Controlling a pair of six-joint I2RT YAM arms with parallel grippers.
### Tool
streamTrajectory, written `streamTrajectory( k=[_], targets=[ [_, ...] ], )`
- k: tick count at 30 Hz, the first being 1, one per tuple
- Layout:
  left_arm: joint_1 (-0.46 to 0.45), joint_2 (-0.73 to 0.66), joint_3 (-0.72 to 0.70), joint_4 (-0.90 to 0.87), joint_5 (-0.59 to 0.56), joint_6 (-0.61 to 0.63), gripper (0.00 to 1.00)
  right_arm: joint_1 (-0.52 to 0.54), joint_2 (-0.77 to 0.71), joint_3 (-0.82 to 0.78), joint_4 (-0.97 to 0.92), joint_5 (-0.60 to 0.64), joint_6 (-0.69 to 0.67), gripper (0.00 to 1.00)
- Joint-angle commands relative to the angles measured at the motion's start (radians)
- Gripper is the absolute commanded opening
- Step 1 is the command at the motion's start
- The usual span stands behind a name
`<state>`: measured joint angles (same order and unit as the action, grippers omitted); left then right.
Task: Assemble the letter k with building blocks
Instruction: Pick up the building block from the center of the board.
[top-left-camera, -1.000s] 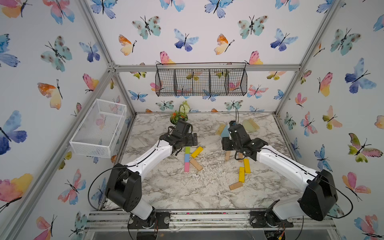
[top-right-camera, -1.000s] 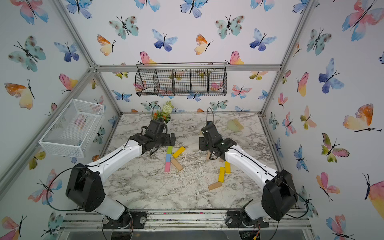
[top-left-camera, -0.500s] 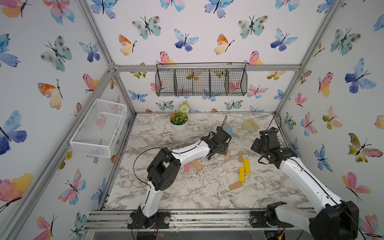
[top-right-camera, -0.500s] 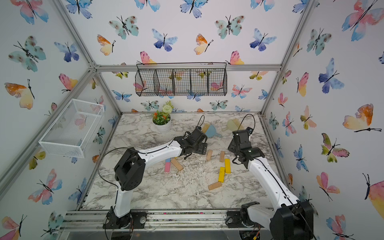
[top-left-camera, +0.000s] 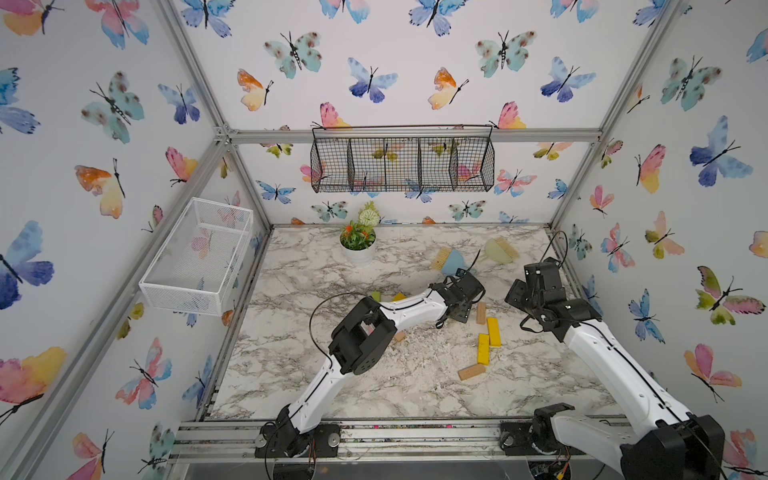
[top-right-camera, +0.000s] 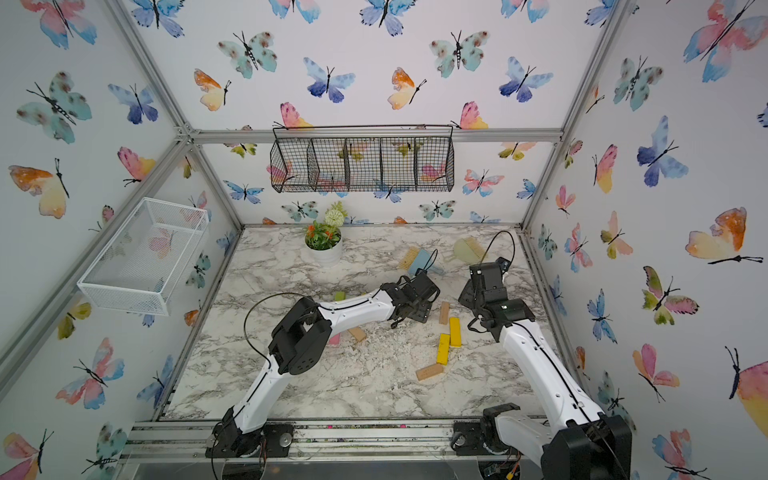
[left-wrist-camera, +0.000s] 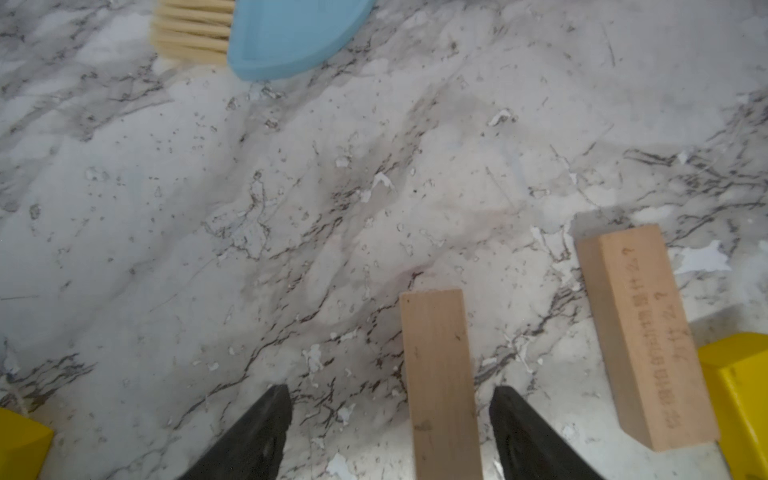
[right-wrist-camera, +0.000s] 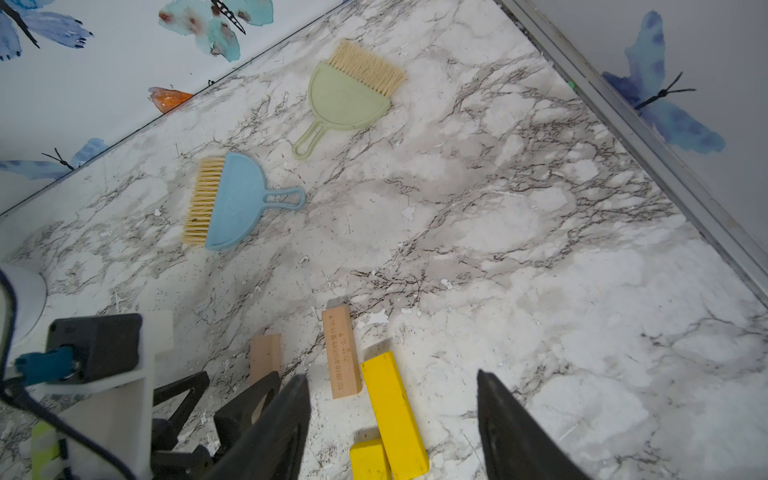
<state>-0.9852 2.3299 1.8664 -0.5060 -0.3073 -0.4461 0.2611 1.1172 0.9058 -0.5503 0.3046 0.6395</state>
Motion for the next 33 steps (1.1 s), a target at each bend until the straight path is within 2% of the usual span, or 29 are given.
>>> streamTrajectory(
  k=[1,5,10,25,33],
  targets=[
    [-0.012,0.051,0.034,-0.033,-0.045,0.023,0.78,-0.005,0.001,-0.01,-0.02,-0.022,0.005,0.65],
    [-0.012,0.068,0.043,-0.034,-0.045,0.024,0.75,-0.005,0.004,-0.011,-0.022,-0.024,0.005,0.65],
    [-0.012,0.079,0.053,-0.034,-0.036,0.029,0.65,-0.005,0.01,-0.012,-0.021,-0.028,0.005,0.65],
    [-0.01,0.072,0.032,-0.035,-0.022,0.009,0.26,-0.005,0.006,-0.029,-0.014,-0.033,0.008,0.64],
    [0.019,0.028,0.005,-0.057,-0.068,-0.076,0.22,-0.005,-0.003,-0.037,-0.01,-0.039,0.008,0.64]
  ],
)
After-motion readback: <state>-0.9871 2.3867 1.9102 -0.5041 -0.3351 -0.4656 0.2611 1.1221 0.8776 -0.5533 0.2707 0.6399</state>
